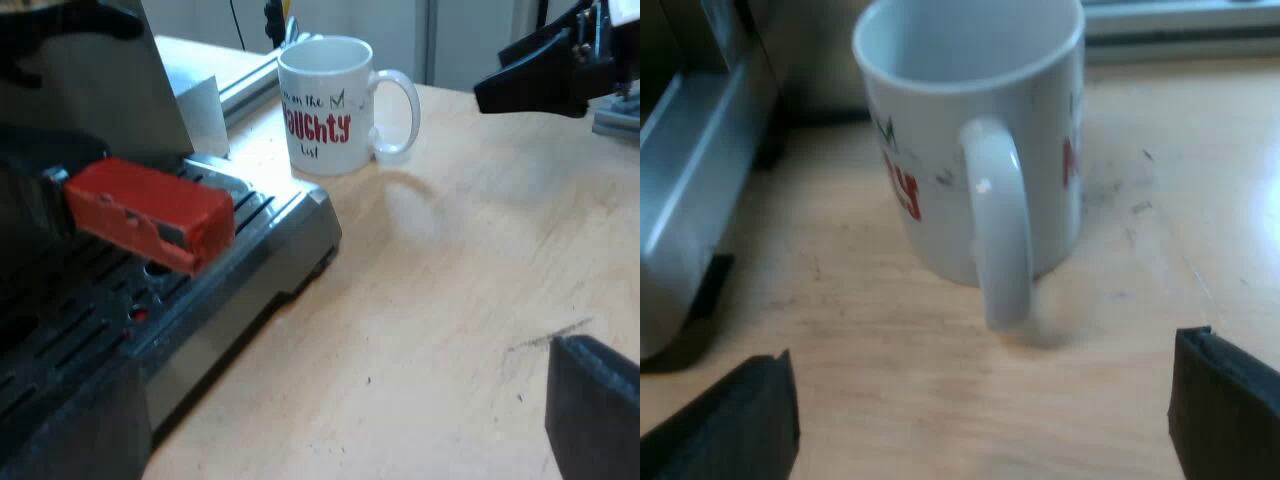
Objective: Place mug into machine
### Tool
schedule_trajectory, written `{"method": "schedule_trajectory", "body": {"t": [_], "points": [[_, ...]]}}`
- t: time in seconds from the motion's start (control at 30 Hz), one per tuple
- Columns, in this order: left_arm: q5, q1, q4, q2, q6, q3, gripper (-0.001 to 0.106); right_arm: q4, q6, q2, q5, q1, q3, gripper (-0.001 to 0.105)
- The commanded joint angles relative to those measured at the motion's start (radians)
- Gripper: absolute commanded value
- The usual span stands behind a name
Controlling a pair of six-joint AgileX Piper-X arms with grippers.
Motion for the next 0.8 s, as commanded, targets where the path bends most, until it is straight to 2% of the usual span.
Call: {"method": "schedule_trajectory", "body": {"t": [0.03, 0.13, 0.43, 0.57, 0.8], "points": [[0.006, -0.005, -0.023, 0.002, 0.006, 0.001, 0.081, -0.144, 0.001, 0.113, -0.010, 0.000, 0.020, 0.077], [0.006, -0.005, -0.016, 0.002, 0.006, 0.001, 0.081, -0.269, 0.032, 0.244, -0.005, 0.000, 0.020, 0.077], [0.006, -0.005, -0.017, 0.002, 0.004, 0.001, 0.081, -0.636, 0.034, 0.641, 0.013, 0.000, 0.007, 0.077], [0.006, -0.005, -0.009, 0.002, 0.004, 0.001, 0.081, -0.730, 0.034, 0.797, 0.013, 0.000, -0.034, 0.077], [0.006, -0.005, -0.009, 0.002, 0.004, 0.001, 0.081, -0.787, 0.034, 0.956, 0.013, 0.000, -0.129, 0.077]]}}
